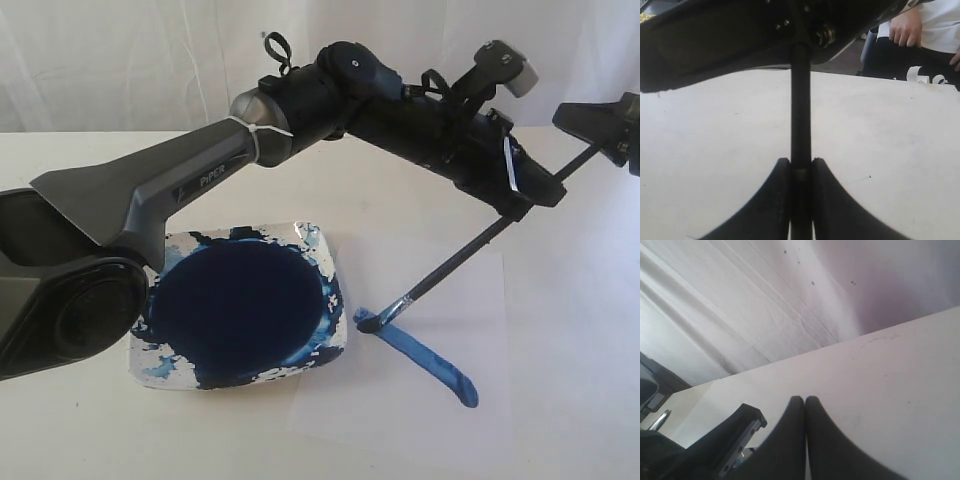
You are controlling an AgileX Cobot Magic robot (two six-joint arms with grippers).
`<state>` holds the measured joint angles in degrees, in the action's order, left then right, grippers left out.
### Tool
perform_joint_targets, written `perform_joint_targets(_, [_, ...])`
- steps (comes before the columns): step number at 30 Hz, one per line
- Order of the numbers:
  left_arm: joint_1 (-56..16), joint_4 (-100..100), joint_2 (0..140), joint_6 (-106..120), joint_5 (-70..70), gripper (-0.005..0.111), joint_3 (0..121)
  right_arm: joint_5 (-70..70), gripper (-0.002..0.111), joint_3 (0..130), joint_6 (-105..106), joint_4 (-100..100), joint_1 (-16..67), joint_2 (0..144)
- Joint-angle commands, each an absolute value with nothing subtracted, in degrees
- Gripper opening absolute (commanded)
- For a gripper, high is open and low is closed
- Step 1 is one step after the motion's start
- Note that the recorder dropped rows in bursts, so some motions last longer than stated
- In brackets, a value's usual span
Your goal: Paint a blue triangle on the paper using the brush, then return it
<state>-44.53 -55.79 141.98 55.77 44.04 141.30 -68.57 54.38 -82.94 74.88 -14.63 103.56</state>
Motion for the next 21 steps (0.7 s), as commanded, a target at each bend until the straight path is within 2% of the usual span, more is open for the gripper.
perform_joint_targets(1, [-44.7, -57.0, 142.0, 58.4, 45.6, 0.0, 141.3, -70.0, 0.0, 55.4, -82.1, 74.3, -14.3, 102.9])
perform_joint_targets(6, [-44.7, -58.2, 140.3, 61.7, 45.0, 0.0, 141.4, -70.0, 0.0, 55.4, -77.0, 75.2, -16.4, 102.9])
perform_joint_targets(9, [-43.8, -67.9, 138.6, 68.8, 46.2, 0.0, 141.4, -70.0, 0.0, 55.3, -74.9, 75.7, -18.9, 102.9])
perform_joint_targets(12, [-40.0, -84.1, 137.9, 75.7, 50.8, 0.0, 141.4, -70.0, 0.0, 55.3, -74.7, 76.5, -21.2, 104.1])
perform_joint_targets(21, [-33.5, -99.9, 138.8, 80.3, 57.2, 0.0, 141.3, -70.0, 0.0, 55.3, -74.5, 76.0, -21.4, 107.8])
